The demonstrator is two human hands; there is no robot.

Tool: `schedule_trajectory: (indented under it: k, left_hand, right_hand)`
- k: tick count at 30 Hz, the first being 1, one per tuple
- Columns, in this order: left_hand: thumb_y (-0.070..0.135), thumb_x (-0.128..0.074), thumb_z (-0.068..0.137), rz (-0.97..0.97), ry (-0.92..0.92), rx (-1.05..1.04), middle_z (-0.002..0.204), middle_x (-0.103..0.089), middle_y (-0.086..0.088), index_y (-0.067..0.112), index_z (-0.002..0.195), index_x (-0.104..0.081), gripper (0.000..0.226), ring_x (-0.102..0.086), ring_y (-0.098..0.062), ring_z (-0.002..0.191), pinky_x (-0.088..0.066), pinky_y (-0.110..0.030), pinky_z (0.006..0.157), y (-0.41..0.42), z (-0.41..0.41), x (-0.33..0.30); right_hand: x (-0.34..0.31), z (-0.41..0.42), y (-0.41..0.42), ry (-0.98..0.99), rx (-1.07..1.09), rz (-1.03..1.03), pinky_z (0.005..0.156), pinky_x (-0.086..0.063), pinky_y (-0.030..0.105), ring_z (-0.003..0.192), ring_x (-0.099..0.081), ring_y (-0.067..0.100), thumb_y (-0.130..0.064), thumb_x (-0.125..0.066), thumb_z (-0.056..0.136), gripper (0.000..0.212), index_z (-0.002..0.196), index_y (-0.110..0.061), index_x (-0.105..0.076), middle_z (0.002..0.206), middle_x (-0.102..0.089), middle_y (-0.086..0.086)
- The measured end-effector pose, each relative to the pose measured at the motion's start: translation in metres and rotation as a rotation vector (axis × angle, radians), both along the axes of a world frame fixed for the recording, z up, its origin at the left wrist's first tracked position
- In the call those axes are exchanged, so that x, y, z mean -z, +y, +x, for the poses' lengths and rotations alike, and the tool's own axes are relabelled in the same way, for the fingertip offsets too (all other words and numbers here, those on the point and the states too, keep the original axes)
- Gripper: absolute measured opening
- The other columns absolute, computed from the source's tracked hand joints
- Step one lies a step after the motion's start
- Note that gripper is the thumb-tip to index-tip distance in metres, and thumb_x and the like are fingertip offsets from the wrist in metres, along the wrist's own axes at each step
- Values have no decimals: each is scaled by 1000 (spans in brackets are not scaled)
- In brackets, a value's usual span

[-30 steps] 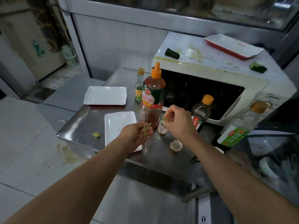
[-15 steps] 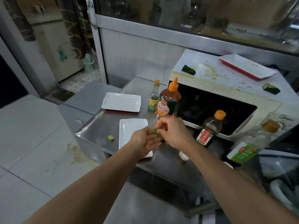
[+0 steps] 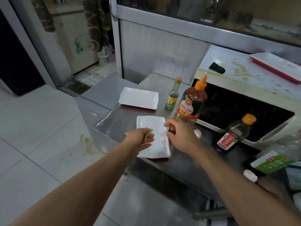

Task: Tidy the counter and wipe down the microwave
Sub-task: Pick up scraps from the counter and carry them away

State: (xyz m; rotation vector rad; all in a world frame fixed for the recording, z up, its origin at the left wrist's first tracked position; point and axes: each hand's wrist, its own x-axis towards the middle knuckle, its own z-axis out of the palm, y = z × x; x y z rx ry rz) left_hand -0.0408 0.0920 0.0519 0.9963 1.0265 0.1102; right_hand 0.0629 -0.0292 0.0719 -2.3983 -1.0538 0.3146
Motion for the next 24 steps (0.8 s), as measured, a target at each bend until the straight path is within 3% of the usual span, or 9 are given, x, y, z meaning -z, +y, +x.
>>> schedule_trajectory:
  k: [5,9,12,16,20,24]
  left_hand:
    - [2,-59,86,158,-3,61,75,-61,-5,11,89,-61,10,-57,-13,65,-43,-23,58,28,-15,16]
    - [-3,-64,81,309,91,92,83,-61,-7,12,82,-62,15,-57,-18,78,-45,-28,68,51,-21,30]
    - [-4,-67,77,403,130,85,88,-61,-8,12,89,-63,20,-55,-21,82,-46,-28,69,66,-21,42]
    - [-2,-67,78,508,194,64,91,-63,-7,17,92,-63,23,-57,-22,84,-50,-32,82,83,-17,62]
    - [0,-67,75,609,249,117,80,-59,0,16,95,-63,26,-53,-16,71,-44,-25,64,93,-12,78]
    - [4,-72,71,706,294,183,89,-59,-1,17,98,-60,32,-54,-16,77,-43,-23,60,92,-4,88]
  right_hand:
    - [22,-2,13,42,-33,-9,87,-46,26,108,-52,13,-13,-61,87,29,114,-22,-55,119,-56,1]
    - [37,-4,26,56,-30,-5,86,-43,24,108,-53,15,-13,-62,87,30,115,-20,-55,121,-54,2]
    - [46,-2,34,65,-24,-11,82,-39,21,108,-54,17,-12,-64,87,32,116,-19,-54,121,-54,3]
    - [57,2,41,78,-6,-19,81,-38,20,109,-54,16,-12,-63,87,32,117,-19,-54,123,-54,3]
    - [67,5,45,83,37,-6,79,-40,19,107,-54,14,-13,-64,87,33,117,-20,-53,122,-55,1]
    - [74,9,47,85,48,8,79,-40,21,99,-51,10,-13,-65,86,33,117,-19,-54,119,-56,2]
